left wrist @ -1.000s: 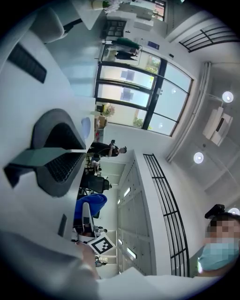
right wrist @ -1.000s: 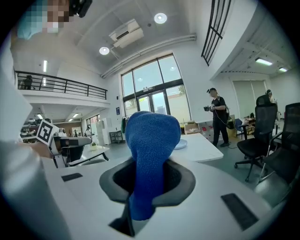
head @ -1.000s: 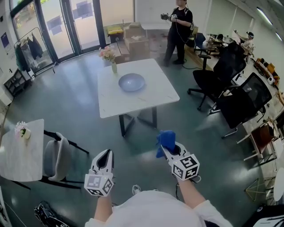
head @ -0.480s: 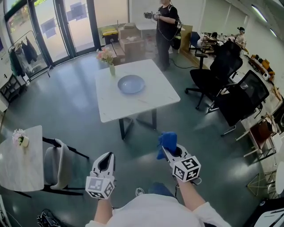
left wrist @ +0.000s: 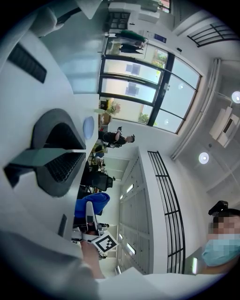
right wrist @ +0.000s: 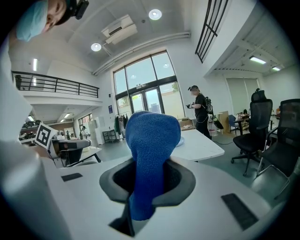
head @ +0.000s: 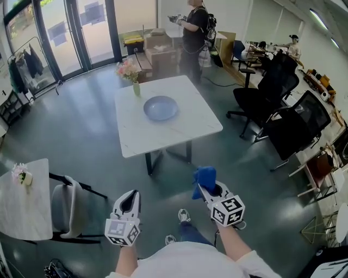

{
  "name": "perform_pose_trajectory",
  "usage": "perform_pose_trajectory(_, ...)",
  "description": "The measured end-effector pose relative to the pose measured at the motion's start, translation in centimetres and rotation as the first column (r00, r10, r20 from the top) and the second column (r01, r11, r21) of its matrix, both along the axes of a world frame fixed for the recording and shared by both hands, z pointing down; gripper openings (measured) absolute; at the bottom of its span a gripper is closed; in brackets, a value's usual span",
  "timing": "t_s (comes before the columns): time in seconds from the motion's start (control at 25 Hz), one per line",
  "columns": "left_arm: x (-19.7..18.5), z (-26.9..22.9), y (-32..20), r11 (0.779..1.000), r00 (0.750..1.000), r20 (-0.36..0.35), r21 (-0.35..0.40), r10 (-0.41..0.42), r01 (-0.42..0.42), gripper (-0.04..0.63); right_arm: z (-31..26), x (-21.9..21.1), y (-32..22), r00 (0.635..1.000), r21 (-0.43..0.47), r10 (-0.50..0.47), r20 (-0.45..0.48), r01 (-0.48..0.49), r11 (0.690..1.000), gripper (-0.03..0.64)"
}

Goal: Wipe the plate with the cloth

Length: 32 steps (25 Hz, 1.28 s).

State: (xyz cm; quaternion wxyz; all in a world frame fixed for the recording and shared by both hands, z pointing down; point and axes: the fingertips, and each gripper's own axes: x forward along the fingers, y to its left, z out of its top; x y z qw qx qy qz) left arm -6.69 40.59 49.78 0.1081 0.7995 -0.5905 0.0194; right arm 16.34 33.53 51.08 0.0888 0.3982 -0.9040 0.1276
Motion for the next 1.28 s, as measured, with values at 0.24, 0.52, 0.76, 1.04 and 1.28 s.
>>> perform_pose_trajectory(0.24, -0.6, -0.5, -5.1, 1.000, 0.999, 0.018, -0.003, -0.028, 0.028, 0.044, -0.2, -0.9, -5.7, 0.999, -0.002, -0.031, 0.015, 0.031, 1.000, 0.084)
perform_pose_trajectory(0.52, -0.7, -0.9, -11.0, 0.998, 0.997, 0.028, -0.001, -0.070, 0.070, 0.044, -0.3, -1.3, -12.7, 0.996, 0.005, -0.083, 0.024, 0.083, 0.997, 0.084)
perform_pose_trajectory(0.76, 0.1, -0.9, -15.7, 0.993, 0.992, 0.031, -0.002, -0.119, 0.119, 0.044, 0.2, -0.5, -17.7, 0.992, -0.002, -0.124, 0.025, 0.124, 0.992, 0.084)
perform_pose_trajectory(1.04, 0.4, -0.4, -18.7, 0.988, 0.989, 0.017, -0.018, -0.150, 0.150, 0.044, 0.7, -1.1, -21.0, 0.985, -0.009, -0.169, 0.020, 0.169, 0.986, 0.084)
perform_pose_trajectory(1.28, -1.0, -0.2, -21.2, 0.989, 0.989, 0.020, -0.026, -0.144, 0.144, 0.044, 1.0, -2.6, -23.5, 0.986, -0.024, -0.164, 0.020, 0.165, 0.986, 0.084)
